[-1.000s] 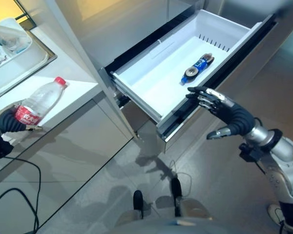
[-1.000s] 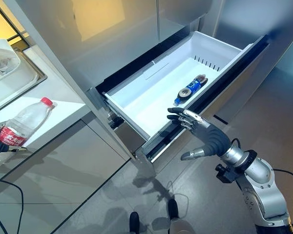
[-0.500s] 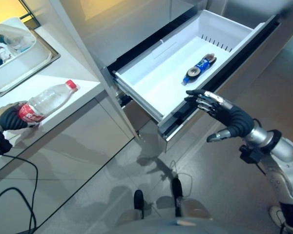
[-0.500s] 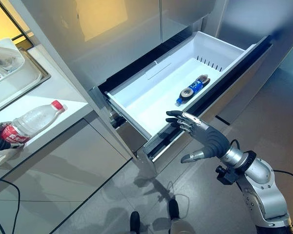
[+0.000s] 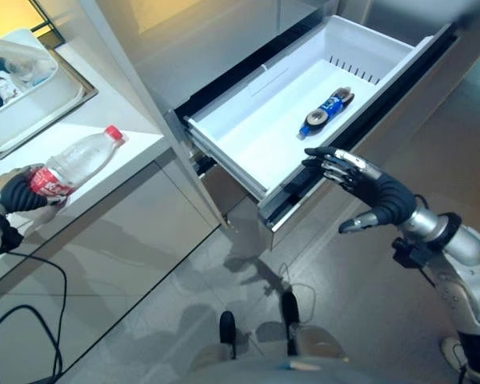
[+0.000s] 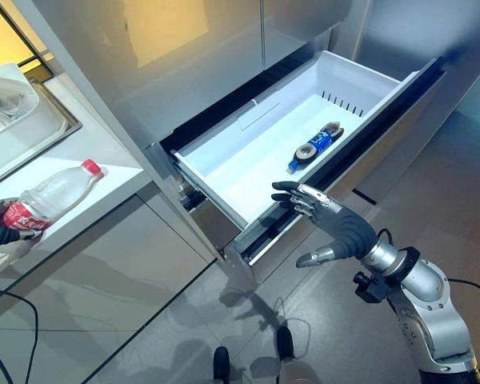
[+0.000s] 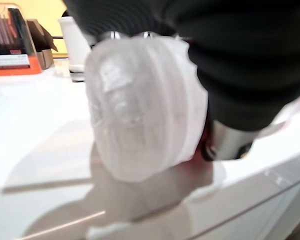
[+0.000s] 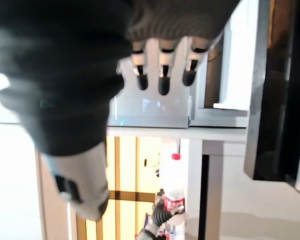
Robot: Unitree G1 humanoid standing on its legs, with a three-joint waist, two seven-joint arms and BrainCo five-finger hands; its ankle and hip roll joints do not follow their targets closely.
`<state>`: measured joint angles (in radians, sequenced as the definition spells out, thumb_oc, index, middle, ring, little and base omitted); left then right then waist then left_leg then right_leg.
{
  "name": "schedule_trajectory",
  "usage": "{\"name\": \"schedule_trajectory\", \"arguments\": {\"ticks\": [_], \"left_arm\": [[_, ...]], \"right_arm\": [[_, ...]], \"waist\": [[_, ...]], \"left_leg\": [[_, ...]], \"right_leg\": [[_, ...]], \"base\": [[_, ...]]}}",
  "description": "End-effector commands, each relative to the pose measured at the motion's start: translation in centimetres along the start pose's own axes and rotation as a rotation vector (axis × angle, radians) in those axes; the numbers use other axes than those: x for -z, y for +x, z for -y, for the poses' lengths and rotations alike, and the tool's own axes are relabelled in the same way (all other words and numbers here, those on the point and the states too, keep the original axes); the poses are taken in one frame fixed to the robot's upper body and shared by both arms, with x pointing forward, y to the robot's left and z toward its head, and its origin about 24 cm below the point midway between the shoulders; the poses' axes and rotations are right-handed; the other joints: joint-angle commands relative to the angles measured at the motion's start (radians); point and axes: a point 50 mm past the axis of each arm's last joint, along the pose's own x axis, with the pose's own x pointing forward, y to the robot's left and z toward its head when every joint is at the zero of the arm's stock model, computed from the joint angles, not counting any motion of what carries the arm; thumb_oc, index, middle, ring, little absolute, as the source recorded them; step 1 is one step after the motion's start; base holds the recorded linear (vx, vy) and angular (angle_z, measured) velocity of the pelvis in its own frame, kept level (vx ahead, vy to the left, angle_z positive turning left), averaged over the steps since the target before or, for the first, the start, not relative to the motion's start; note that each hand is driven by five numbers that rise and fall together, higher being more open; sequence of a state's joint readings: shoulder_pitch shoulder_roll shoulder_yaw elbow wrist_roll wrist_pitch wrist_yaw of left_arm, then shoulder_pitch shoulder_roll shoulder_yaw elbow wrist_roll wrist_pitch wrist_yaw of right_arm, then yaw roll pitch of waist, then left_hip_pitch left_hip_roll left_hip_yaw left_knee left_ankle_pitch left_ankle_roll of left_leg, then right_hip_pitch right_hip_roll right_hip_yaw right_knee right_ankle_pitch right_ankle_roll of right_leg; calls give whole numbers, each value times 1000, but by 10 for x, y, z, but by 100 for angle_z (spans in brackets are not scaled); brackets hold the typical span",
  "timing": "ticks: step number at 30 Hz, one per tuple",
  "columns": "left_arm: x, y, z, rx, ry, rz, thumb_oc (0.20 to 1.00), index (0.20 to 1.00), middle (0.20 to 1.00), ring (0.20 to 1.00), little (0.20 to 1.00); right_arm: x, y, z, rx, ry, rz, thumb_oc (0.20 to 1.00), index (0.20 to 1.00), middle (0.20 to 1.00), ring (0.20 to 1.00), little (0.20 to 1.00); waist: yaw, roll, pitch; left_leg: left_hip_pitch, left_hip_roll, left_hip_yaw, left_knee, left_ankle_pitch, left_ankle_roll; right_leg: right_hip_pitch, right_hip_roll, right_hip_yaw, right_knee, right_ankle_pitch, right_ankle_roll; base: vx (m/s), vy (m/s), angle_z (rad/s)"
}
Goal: Take the drinks into the refrigerator
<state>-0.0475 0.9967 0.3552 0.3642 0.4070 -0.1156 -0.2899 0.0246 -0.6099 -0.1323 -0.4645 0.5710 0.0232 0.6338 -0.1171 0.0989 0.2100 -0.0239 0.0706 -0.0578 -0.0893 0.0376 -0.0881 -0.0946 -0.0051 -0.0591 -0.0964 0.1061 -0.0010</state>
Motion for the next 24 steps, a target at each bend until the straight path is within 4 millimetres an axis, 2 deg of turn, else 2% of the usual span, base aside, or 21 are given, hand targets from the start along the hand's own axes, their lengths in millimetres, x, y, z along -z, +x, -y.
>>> {"name": "schedule_trajectory", "arguments": {"ticks": [1, 2, 3, 4, 6, 8, 11, 13, 15, 16, 22, 24], "left_arm": [[6, 1, 22, 52, -203, 11, 200, 200, 200, 200, 200], [7, 0, 22, 53, -206, 9, 200, 200, 200, 200, 200], [3, -2, 25, 43, -305, 53, 200, 200, 200, 200, 200], [3, -6, 38, 28, -553, 106, 200, 200, 200, 200, 200], [-8, -12, 45, 10, -760, 216, 200, 200, 200, 200, 200], [-17, -21, 57, -9, -1066, 330, 200, 200, 200, 200, 200], [-33, -33, 71, 12, -1315, 473, 200, 200, 200, 200, 200], [-37, -37, 73, 12, -1368, 511, 200, 200, 200, 200, 200], [-49, -44, 81, 5, -1496, 597, 200, 200, 200, 200, 200], [-62, -48, 86, 10, -1574, 661, 200, 200, 200, 200, 200], [-86, -52, 94, -12, -1746, 788, 200, 200, 200, 200, 200], [-95, -53, 92, 20, -1743, 833, 200, 200, 200, 200, 200]], "right_arm": [[-31, 8, 2, 0, -82, 178, 1000, 1000, 1000, 1000, 1000], [-31, 8, 2, -2, -81, 178, 1000, 1000, 1000, 1000, 1000], [-31, 8, 2, 1, -84, 184, 1000, 1000, 1000, 1000, 1000], [-31, 7, 4, 21, -75, 205, 1000, 1000, 1000, 1000, 1000], [-33, 6, 5, 36, -80, 225, 1000, 1000, 1000, 1000, 1000], [-35, 5, 6, 53, -73, 258, 1000, 1000, 1000, 1000, 1000], [-33, 2, 9, 98, -68, 274, 1000, 1000, 1000, 1000, 1000], [-33, 1, 9, 102, -70, 277, 1000, 1000, 1000, 1000, 1000], [-31, -1, 12, 129, -74, 282, 1000, 1000, 1000, 1000, 1000], [-28, -4, 15, 165, -77, 283, 1000, 1000, 1000, 1000, 1000], [-8, -9, 20, 257, 0, 247, 1000, 1000, 1000, 1000, 1000], [-4, -10, 23, 273, 22, 241, 1000, 1000, 1000, 1000, 1000]], "waist": [[-2, -49, 8], [-4, -49, 7], [1, -48, 6], [5, -48, 2], [12, -50, 0], [18, -51, 1], [23, -57, -10], [23, -58, -13], [27, -64, -18], [29, -71, -25], [36, -92, -48], [38, -97, -56]], "left_leg": [[94, -43, -14, 5, -120, 72], [95, -43, -14, 5, -120, 72], [96, -44, -17, 5, -119, 73], [95, -46, -21, 6, -117, 73], [96, -49, -26, 6, -116, 74], [94, -50, -31, 11, -109, 74], [100, -50, -37, 9, -115, 75], [101, -51, -39, 9, -115, 75], [103, -52, -44, 9, -117, 76], [106, -52, -46, 9, -120, 77], [114, -56, -56, 8, -129, 82], [116, -56, -59, 8, -130, 83]], "right_leg": [[44, -29, -2, 141, -225, 47], [45, -29, -2, 140, -224, 47], [48, -29, -4, 138, -223, 47], [53, -31, -8, 134, -220, 47], [58, -32, -12, 130, -218, 47], [60, -35, -18, 132, -211, 47], [69, -35, -22, 126, -214, 48], [72, -35, -24, 124, -214, 49], [77, -36, -25, 121, -213, 50], [82, -36, -29, 119, -213, 50], [100, -38, -36, 117, -215, 50], [107, -37, -39, 113, -216, 49]], "base": [[0, 0, 0], [0, 0, 0], [0, 0, 0], [0, 0, 0], [0, 0, 0], [-24, 22, 6], [18, 21, 8], [5, 6, 3], [15, 4, -1], [33, 2, -1], [27, -7, 3], [11, -11, 2]]}}
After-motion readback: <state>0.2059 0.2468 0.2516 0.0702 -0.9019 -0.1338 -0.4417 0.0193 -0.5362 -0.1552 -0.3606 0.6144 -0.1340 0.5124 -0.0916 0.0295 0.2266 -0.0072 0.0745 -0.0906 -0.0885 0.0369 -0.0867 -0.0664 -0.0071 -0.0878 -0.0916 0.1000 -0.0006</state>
